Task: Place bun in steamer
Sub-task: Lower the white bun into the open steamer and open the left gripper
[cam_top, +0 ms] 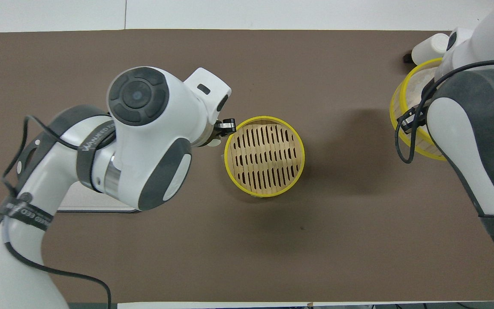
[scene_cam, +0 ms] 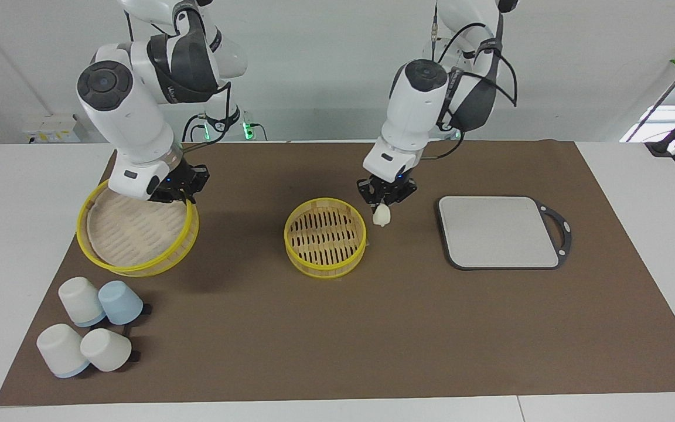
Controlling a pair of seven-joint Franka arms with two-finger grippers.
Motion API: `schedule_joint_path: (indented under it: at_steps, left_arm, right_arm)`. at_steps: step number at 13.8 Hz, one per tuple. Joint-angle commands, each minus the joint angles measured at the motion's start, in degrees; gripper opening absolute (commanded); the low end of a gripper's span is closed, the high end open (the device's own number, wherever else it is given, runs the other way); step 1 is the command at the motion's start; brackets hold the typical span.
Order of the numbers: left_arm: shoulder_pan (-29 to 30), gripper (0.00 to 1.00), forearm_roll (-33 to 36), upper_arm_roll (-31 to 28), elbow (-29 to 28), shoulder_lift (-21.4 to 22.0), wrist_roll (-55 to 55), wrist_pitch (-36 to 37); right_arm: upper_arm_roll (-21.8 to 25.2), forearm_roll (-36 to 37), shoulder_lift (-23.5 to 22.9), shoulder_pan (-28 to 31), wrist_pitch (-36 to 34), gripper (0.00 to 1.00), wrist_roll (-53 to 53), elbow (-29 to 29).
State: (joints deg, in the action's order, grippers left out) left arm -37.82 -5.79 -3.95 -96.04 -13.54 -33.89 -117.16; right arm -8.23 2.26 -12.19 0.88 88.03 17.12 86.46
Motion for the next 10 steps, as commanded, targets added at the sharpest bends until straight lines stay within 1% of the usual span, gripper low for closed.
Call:
schedule_joint_path:
  at_steps: [1, 2, 3, 4, 5, 7, 9, 10]
  left_arm:
    - [-1.47, 0.18, 0.78, -0.98, -0.11, -2.71, -2.31, -4.81]
    - [-2.95, 0.18, 0.87, -1.06, 0.15, -4.99, -4.24, -6.83]
    - [-5.31, 0.18, 2.0, -1.24, 0.24, -8.14, -6.43, -8.76]
    - [-6.21, 0.18, 4.36, -1.24, 0.15, -10.17, -8.63, -11.57]
    - [-6.48, 0.18, 5.95, -1.15, -0.89, -10.98, -10.04, -13.77]
    - [-7.62, 0.18, 6.32, -1.15, -2.92, -10.98, -10.32, -15.46]
    - [-7.62, 0.19, 6.32, -1.15, -3.62, -10.98, -10.41, -16.16]
    - [-7.71, 0.25, 6.4, -1.15, -4.06, -10.98, -10.41, -16.34]
  right_arm:
    - [-0.56, -0.85, 4.36, 0.96, 4.07, 0.0, 1.42, 6.69]
    - [-0.56, -0.85, 4.72, 0.7, 4.78, 0.0, 1.25, 7.66]
    - [-0.56, -0.85, 5.07, 0.53, 5.14, 0.0, 1.07, 8.63]
    - [-0.56, -0.94, 5.42, 0.44, 5.66, 0.0, 0.98, 8.99]
    - [-0.56, -0.85, 5.42, 0.35, 6.28, 0.0, 0.98, 9.08]
    - [-0.56, -0.94, 5.68, 0.35, 6.81, 0.0, 0.9, 9.95]
    - [-0.56, -0.85, 5.77, 0.26, 6.81, 0.0, 0.9, 10.13]
    - [-0.56, -0.94, 5.86, 0.17, 7.07, 0.0, 0.81, 10.4]
